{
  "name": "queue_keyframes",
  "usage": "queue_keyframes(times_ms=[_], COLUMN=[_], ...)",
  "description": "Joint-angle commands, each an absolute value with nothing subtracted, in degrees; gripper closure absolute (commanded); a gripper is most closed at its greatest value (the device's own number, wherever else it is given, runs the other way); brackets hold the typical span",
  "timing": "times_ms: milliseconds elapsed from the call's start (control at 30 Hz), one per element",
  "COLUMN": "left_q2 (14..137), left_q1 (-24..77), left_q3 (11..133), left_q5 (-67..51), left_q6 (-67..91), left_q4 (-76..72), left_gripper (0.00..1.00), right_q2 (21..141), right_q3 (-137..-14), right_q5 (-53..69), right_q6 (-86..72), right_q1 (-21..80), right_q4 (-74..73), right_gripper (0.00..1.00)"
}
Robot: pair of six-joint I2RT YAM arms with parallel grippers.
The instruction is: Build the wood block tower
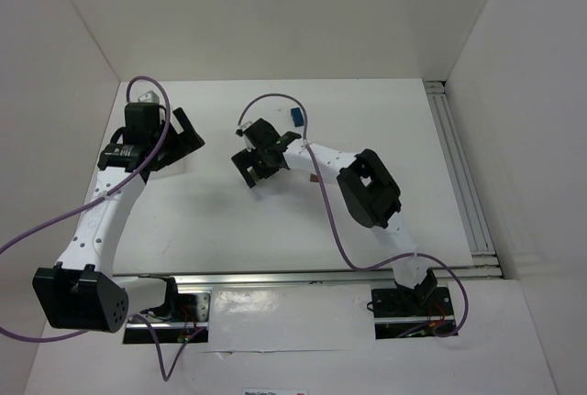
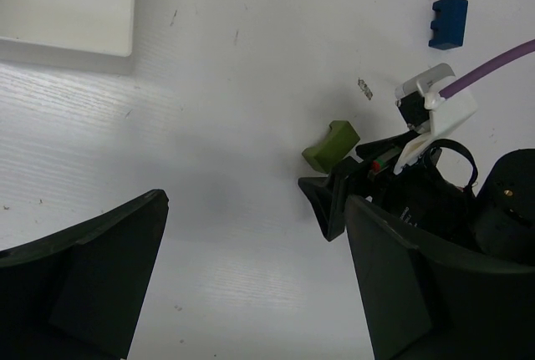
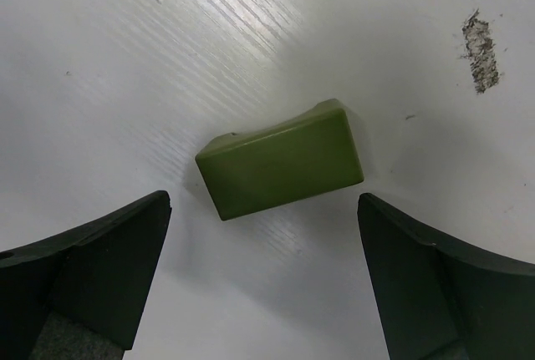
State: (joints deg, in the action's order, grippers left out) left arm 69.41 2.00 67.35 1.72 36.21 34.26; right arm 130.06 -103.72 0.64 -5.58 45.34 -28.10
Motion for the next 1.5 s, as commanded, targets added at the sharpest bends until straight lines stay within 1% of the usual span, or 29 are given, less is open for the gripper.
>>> queue_keyframes(times_ms=[0, 200, 333, 367, 400, 533, 567, 633, 700, 767, 800, 833, 933, 967, 1000, 1233, 1333, 1367, 1467], left_q2=[67.3, 67.3, 67.3, 67.3, 67.3, 67.9, 67.9, 67.9, 67.9, 67.9, 67.9, 67.9, 67.9, 67.9, 67.9, 67.9, 67.9, 67.9, 67.9], left_q1=[1.7, 1.7, 1.7, 1.7, 1.7, 1.7, 1.7, 1.7, 1.7, 1.7, 1.7, 1.7, 1.7, 1.7, 1.7, 1.7, 1.7, 1.7, 1.7], left_q3=[67.5, 67.5, 67.5, 67.5, 67.5, 67.5, 67.5, 67.5, 67.5, 67.5, 67.5, 67.5, 67.5, 67.5, 67.5, 67.5, 67.5, 67.5, 67.5], left_q5=[2.4, 2.4, 2.4, 2.4, 2.4, 2.9, 2.9, 2.9, 2.9, 2.9, 2.9, 2.9, 2.9, 2.9, 2.9, 2.9, 2.9, 2.9, 2.9], left_q6=[35.7, 35.7, 35.7, 35.7, 35.7, 35.7, 35.7, 35.7, 35.7, 35.7, 35.7, 35.7, 35.7, 35.7, 35.7, 35.7, 35.7, 35.7, 35.7], left_q4=[33.2, 33.8, 33.8, 33.8, 33.8, 33.8, 33.8, 33.8, 33.8, 33.8, 33.8, 33.8, 33.8, 33.8, 33.8, 33.8, 33.8, 33.8, 33.8], left_gripper=[0.00, 0.00, 0.00, 0.00, 0.00, 0.00, 0.00, 0.00, 0.00, 0.00, 0.00, 0.00, 0.00, 0.00, 0.00, 0.00, 0.00, 0.00, 0.00], right_q2=[126.8, 131.7, 132.8, 132.8, 132.8, 132.8, 132.8, 132.8, 132.8, 132.8, 132.8, 132.1, 131.6, 131.6, 131.6, 129.8, 129.3, 129.3, 129.3], right_q3=[-103.2, -109.6, -110.2, -110.2, -110.2, -110.2, -110.7, -111.3, -111.3, -110.6, -109.8, -109.1, -108.6, -108.5, -108.5, -107.9, -107.9, -107.3, -107.8], right_q5=[-2.5, -8.9, -9.8, -9.8, -9.8, -8.6, -8.6, -8.0, -7.0, -6.4, -5.8, -5.8, -4.7, -4.7, -4.7, -4.7, -4.7, -4.7, -8.1], right_q6=[-3.5, -0.9, 1.7, 2.3, 2.3, 2.8, 3.3, 3.3, 3.9, 3.9, 3.9, 3.9, 4.4, 4.4, 4.4, -1.1, -6.3, -8.9, -13.9], right_q1=[47.0, 47.0, 47.0, 47.0, 47.0, 47.0, 47.0, 47.0, 47.0, 47.0, 47.0, 47.0, 46.5, 46.5, 46.5, 46.5, 46.5, 46.5, 47.0], right_q4=[-24.8, -28.7, -29.4, -28.7, -28.0, -27.4, -27.4, -27.4, -26.9, -26.4, -25.8, -25.0, -24.4, -24.4, -24.4, -27.7, -29.7, -30.3, -33.1], right_gripper=[0.00, 0.00, 0.00, 0.01, 0.07, 0.08, 0.10, 0.16, 0.17, 0.20, 0.20, 0.24, 0.29, 0.33, 0.33, 0.36, 0.36, 0.37, 0.37])
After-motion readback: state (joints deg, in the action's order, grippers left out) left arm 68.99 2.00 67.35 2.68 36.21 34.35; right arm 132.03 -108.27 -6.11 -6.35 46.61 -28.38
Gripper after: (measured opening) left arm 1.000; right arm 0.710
